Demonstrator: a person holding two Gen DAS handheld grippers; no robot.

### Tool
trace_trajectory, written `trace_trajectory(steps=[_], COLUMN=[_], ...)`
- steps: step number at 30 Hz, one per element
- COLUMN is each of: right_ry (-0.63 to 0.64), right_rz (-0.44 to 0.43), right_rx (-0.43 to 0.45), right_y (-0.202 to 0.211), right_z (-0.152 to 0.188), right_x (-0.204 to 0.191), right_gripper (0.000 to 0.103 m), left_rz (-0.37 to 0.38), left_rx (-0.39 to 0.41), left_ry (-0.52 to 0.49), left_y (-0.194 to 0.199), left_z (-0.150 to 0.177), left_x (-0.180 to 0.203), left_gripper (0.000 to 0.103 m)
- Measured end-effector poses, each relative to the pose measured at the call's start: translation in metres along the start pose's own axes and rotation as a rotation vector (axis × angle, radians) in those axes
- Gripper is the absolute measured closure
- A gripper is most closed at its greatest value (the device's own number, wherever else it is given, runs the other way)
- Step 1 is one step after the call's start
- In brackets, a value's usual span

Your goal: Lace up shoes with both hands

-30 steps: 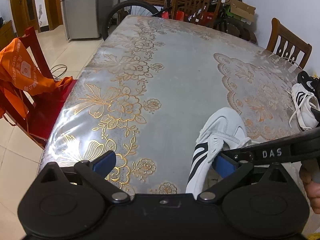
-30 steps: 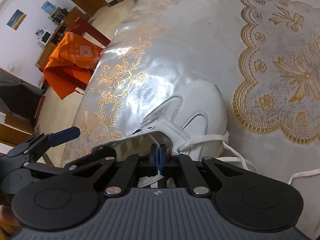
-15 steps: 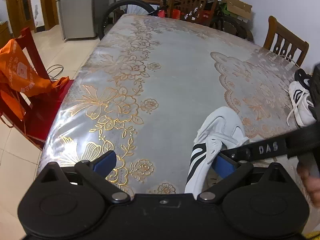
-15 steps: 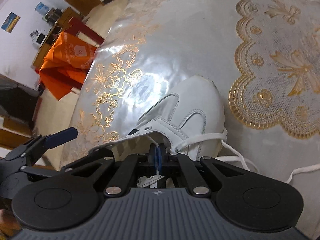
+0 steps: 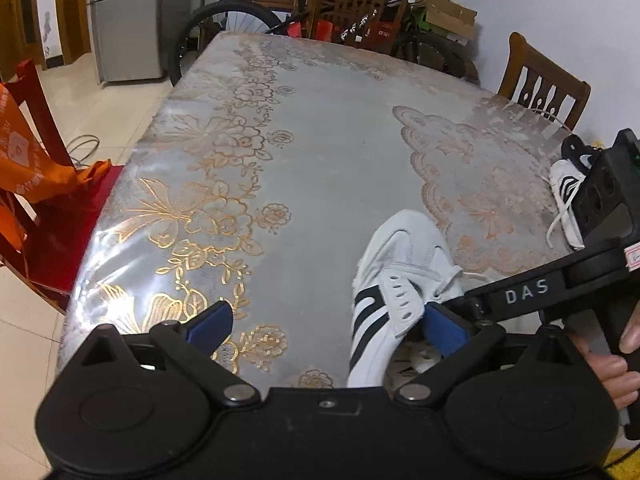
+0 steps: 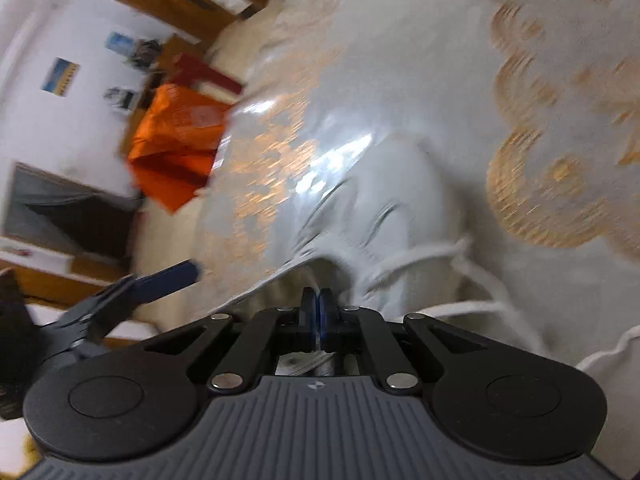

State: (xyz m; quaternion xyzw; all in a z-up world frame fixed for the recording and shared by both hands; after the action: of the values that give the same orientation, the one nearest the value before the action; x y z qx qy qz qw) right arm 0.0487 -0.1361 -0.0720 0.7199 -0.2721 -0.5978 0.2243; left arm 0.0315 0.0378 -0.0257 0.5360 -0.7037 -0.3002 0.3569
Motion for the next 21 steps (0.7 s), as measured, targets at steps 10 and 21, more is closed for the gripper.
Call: trace_trajectory(steps=[10, 21], right_ry=[0.284, 0.663], right_rz=[0.264, 0.425], right_rx=[0.212, 0.135], right_y=[0.003, -0.020], right_z=[0.021, 0.026], right_x=[-0.030, -0.054], right_gripper=[0.103, 0.103], left_rz=[-0.014, -0.022], left_rx=[0.008, 0.004], left_ry=[0.057, 0.026], left_y=[0.000, -0.001], left_z=[-0.003, -0.005], left_x=[-0.013, -0.013], left_gripper=[0.000, 0.000])
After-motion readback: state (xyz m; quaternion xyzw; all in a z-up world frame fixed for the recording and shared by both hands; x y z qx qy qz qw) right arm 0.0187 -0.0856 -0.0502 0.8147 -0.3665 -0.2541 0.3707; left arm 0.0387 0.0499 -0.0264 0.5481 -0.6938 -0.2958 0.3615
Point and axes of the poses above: each gripper's, at about its wrist camera, not at the fingertips, and y roughly against the way its jaws point, x to its right, z to its underside, the point moved 4 cm from there along -y, roughly the way its jaws point
